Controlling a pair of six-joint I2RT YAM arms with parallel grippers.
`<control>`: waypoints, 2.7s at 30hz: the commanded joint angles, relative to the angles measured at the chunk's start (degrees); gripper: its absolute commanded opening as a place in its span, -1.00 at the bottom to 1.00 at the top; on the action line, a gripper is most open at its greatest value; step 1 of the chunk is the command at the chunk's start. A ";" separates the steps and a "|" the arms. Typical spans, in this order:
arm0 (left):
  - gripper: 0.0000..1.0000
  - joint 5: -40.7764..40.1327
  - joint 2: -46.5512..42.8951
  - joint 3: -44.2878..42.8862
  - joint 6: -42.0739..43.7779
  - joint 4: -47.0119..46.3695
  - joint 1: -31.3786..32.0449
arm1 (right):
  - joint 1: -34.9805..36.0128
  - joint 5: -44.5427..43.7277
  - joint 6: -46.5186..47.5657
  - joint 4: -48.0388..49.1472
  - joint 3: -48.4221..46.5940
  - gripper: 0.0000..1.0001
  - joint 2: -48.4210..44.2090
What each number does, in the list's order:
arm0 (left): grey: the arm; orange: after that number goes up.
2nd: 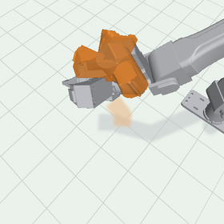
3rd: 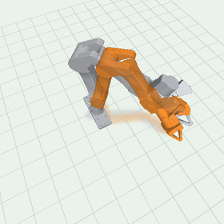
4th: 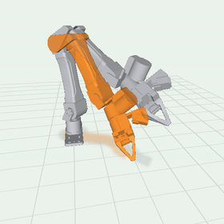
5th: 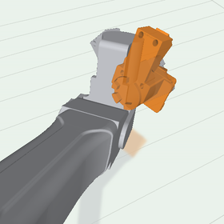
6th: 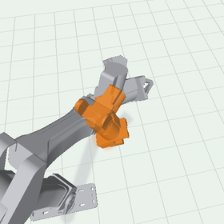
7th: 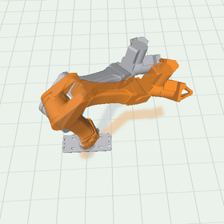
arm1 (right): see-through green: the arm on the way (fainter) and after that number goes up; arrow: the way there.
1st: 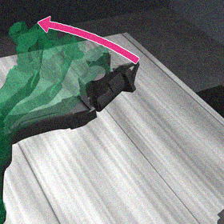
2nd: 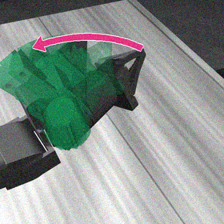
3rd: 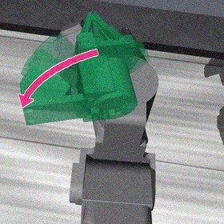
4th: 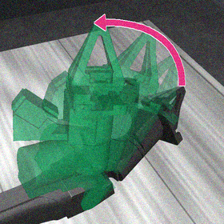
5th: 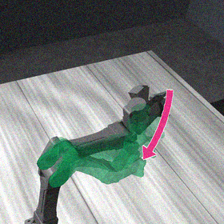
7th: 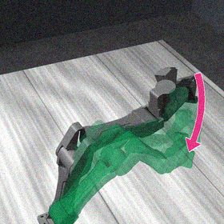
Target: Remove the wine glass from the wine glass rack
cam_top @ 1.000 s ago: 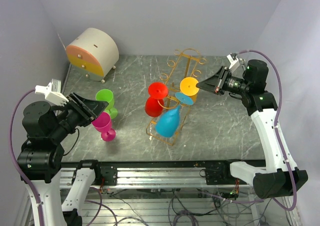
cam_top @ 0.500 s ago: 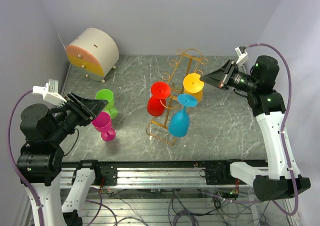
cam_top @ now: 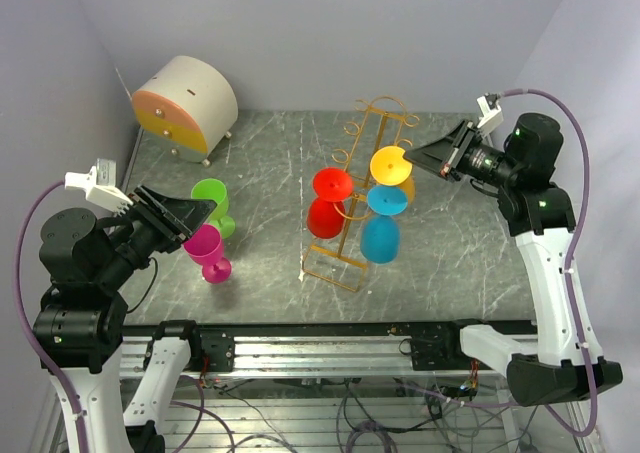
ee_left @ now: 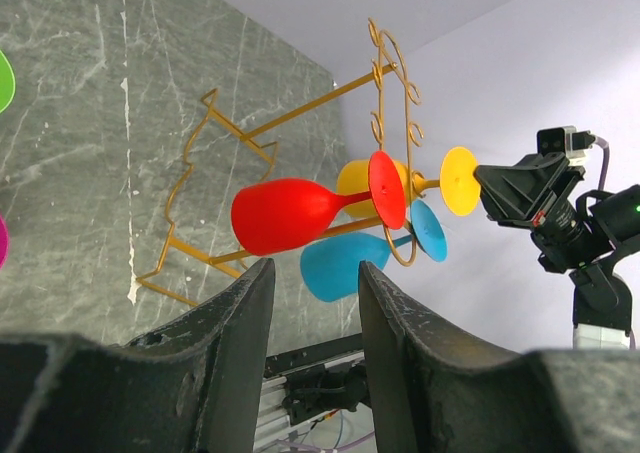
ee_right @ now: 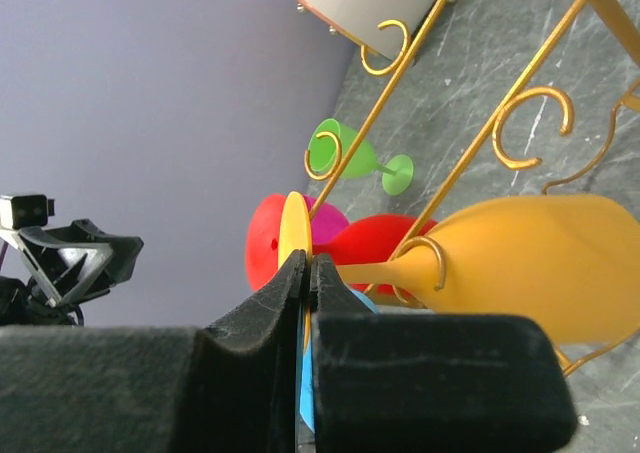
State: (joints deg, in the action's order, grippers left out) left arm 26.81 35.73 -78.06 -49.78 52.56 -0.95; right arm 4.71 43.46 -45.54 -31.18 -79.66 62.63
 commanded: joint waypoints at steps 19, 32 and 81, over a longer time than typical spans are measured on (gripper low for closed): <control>-0.01 0.97 -0.66 -1.57 0.82 0.83 -0.56 | -0.29 -14.24 -7.64 4.42 10.44 -1.00 -8.82; -0.01 0.64 -0.82 -2.06 1.47 1.73 -0.55 | -0.31 -21.77 -11.18 3.30 12.48 -1.00 -13.80; -0.01 19.11 1.46 3.84 -29.92 -57.61 -0.55 | -0.19 8.70 -93.52 120.35 -10.29 -1.00 6.51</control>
State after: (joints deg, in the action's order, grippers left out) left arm 42.72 34.17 -70.54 -79.96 -0.75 -0.97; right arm 4.58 52.82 -119.15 86.41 -85.25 67.85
